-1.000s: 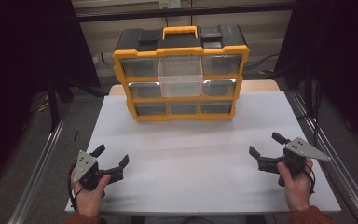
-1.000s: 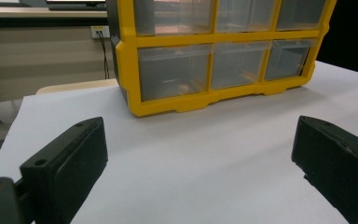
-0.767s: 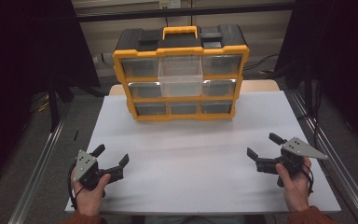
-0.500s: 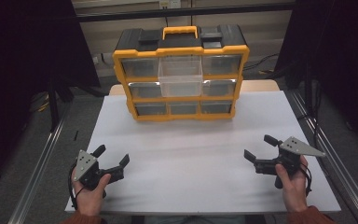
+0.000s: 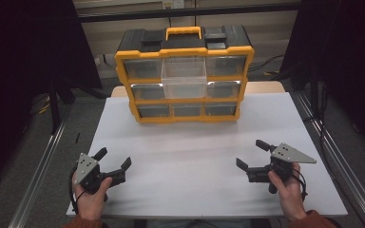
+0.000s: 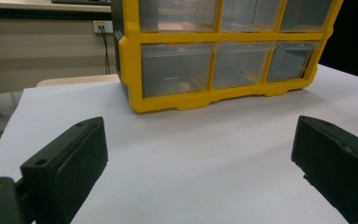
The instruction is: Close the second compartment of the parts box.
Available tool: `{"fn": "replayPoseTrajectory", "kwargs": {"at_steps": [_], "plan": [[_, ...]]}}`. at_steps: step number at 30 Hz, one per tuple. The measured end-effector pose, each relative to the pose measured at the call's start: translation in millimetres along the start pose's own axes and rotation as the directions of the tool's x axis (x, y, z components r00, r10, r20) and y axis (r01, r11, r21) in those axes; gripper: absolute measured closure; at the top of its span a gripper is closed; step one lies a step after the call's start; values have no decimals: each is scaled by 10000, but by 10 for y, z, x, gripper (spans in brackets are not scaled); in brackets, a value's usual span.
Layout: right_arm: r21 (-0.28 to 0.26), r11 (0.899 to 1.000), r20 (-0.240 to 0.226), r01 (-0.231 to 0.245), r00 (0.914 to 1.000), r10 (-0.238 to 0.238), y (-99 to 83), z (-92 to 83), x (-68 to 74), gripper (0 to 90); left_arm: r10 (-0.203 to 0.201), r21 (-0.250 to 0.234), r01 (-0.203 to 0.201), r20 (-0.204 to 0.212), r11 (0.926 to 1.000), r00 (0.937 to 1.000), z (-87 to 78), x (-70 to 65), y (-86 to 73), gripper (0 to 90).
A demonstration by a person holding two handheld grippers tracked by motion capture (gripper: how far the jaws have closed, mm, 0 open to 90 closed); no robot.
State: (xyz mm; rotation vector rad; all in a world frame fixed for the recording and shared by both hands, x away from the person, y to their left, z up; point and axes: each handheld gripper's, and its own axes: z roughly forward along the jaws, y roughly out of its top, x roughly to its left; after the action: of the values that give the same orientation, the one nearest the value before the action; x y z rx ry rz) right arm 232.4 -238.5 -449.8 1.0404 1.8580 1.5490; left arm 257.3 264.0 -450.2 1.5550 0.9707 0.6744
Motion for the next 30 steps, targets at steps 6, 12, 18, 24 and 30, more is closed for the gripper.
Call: {"fn": "replayPoseTrajectory", "kwargs": {"at_steps": [6,12,18,24,30], "plan": [[-173,9992,-493,362,9981,-370,2,57,141,0,311,132,-311,32,9994,9995,3,-18,6,44],[-297,9986,-990,430,9940,-457,23,129,240,0,106,28,-106,16,9999,9999,11,-26,2,44],[-333,9987,-1152,386,9924,-422,37,180,338,0,89,-10,-89,80,10000,9999,18,-29,3,44],[-411,9984,-1649,376,9853,-438,87,258,422,0,205,42,-205,0,9998,9998,16,-30,5,45],[-689,9970,-1959,350,9795,-479,187,303,472,13,158,16,-158,-2,9999,9999,15,-29,5,44]]}}
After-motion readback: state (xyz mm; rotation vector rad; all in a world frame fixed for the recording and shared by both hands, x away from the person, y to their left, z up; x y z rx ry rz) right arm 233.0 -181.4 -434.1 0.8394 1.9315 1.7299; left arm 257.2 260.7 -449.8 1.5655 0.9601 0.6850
